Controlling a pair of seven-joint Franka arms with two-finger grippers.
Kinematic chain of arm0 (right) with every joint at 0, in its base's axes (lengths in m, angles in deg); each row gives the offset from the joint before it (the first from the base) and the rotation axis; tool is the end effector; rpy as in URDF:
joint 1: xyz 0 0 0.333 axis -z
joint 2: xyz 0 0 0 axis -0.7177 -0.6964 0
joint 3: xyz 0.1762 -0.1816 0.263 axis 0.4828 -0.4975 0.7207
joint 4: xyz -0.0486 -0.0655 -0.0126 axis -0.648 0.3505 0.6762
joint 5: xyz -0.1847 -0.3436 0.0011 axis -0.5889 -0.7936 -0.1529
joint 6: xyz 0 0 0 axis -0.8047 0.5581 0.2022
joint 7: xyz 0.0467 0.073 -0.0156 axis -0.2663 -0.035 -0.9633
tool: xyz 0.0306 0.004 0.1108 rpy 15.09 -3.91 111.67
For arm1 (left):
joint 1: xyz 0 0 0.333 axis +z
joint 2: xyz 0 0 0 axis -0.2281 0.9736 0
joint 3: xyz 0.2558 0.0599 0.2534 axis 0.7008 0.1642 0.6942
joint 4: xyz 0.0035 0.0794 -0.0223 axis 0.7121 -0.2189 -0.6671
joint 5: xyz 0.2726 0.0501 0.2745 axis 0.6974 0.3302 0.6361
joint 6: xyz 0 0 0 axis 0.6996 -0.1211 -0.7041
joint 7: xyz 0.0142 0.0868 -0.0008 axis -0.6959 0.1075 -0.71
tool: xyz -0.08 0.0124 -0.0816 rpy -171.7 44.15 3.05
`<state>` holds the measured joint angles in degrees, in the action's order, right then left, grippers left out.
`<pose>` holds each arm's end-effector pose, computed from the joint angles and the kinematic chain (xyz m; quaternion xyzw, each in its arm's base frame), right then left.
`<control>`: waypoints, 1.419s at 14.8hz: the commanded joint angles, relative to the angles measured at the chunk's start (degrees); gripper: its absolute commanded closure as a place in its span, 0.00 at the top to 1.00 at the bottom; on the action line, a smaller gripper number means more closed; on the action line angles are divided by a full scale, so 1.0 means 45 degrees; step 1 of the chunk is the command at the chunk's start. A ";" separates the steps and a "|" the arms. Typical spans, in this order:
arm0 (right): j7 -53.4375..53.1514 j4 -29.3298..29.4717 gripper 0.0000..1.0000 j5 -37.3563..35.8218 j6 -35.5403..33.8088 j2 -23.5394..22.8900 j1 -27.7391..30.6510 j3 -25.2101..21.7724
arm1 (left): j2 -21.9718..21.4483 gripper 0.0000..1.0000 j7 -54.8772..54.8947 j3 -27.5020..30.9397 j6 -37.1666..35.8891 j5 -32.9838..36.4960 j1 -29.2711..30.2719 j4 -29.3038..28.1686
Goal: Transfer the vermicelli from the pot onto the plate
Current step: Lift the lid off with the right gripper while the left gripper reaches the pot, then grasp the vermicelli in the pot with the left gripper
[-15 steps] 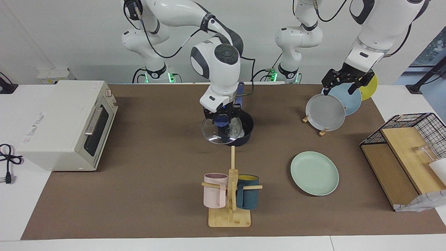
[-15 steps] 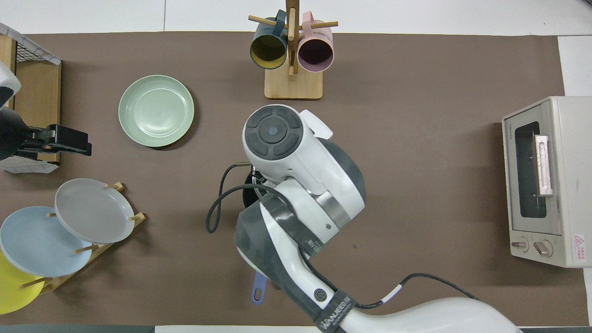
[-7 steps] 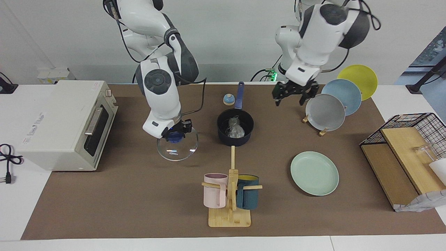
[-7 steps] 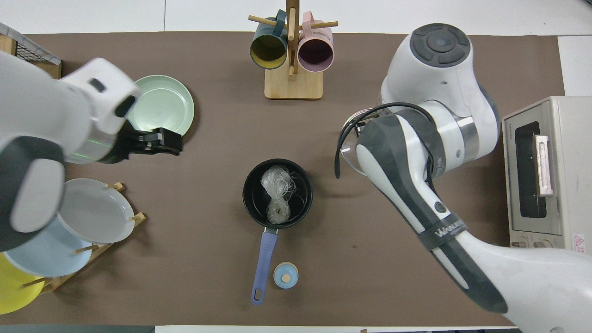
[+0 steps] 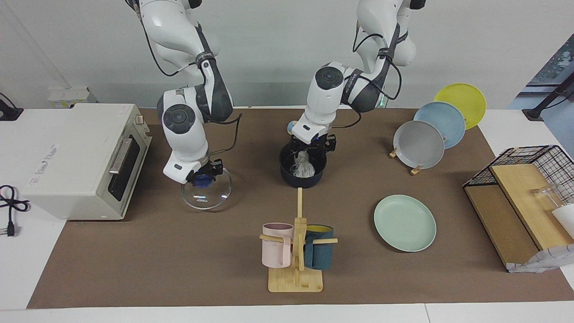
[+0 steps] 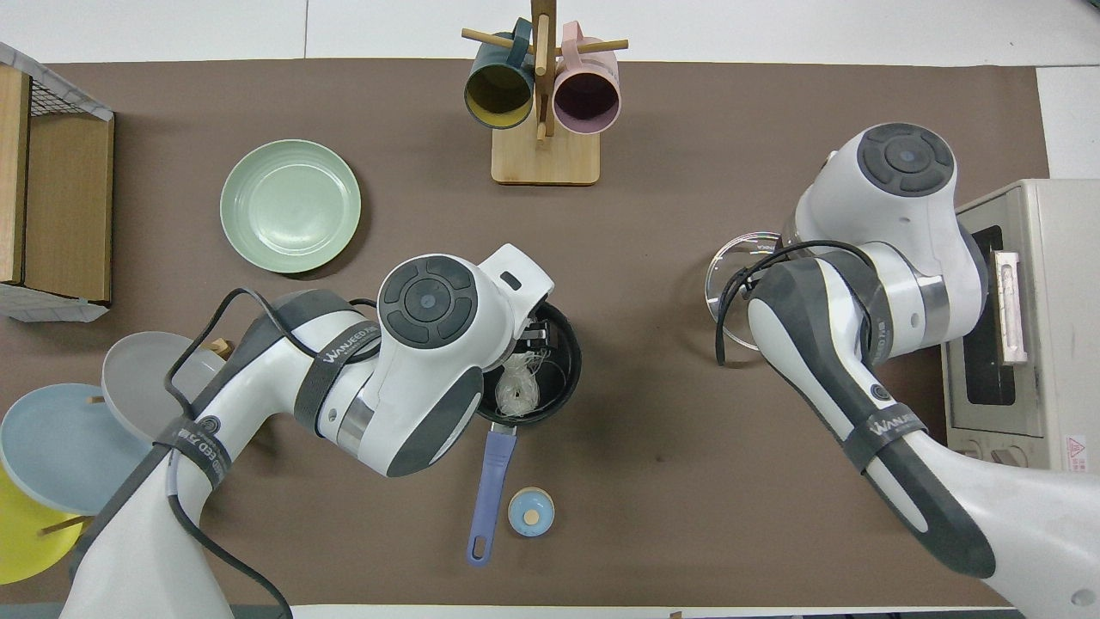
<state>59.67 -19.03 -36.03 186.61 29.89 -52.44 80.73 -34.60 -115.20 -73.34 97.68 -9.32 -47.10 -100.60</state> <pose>0.5984 0.0987 0.4041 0.9879 0.1399 -0.0592 0.0314 0.4723 -0.3865 0.4291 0.9990 -0.0263 -0.0114 0.0332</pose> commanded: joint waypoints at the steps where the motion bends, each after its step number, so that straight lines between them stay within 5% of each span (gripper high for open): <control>1: 0.0367 -0.1516 0.58 -0.0175 0.0959 0.0902 0.0504 0.0160 | 0.0328 1.00 0.0222 0.0243 0.0503 -0.0013 -0.0198 -0.0110; 6: 0.0094 -0.2456 0.62 -0.0136 0.1723 0.1157 0.0543 0.0160 | 0.1267 1.00 0.0300 0.0243 0.1108 0.0104 -0.0627 -0.0110; 9: -0.0590 -0.2476 0.81 -0.0117 0.1801 0.1157 0.0408 0.0180 | 0.1327 1.00 0.0378 0.0243 0.1090 0.0495 -0.0628 -0.0110; 10: -0.0610 -0.2340 0.94 -0.0117 0.1666 0.1138 0.0387 0.0180 | 0.1327 1.00 0.0553 0.0243 0.1070 0.0515 -0.0628 -0.0129; 11: -0.0591 -0.2261 1.00 -0.0059 0.1607 0.1118 0.0406 0.0180 | 0.1327 0.94 0.0671 0.0243 0.1031 0.0515 -0.0628 -0.0129; 13: -0.0513 -0.1523 1.00 0.0059 0.0811 0.1196 0.0562 0.0180 | 0.1327 0.12 0.0691 0.0262 0.0953 0.0534 -0.0628 -0.0129; 14: -0.0494 -0.0803 1.00 0.0059 -0.0045 0.1274 0.0582 0.0180 | 0.1307 0.00 0.0691 0.0262 0.0895 0.0534 -0.0628 -0.0110; 21: -0.0532 0.4044 1.00 0.0235 -0.6298 0.1936 0.1051 -0.0035 | 0.0157 0.00 0.0925 0.0263 -0.1423 0.0495 -0.0083 0.0804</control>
<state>57.75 -5.45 -35.88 163.63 37.61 -48.58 80.21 -30.14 -112.13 -72.50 97.50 -7.90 -48.68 -98.80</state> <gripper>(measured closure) 0.000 0.806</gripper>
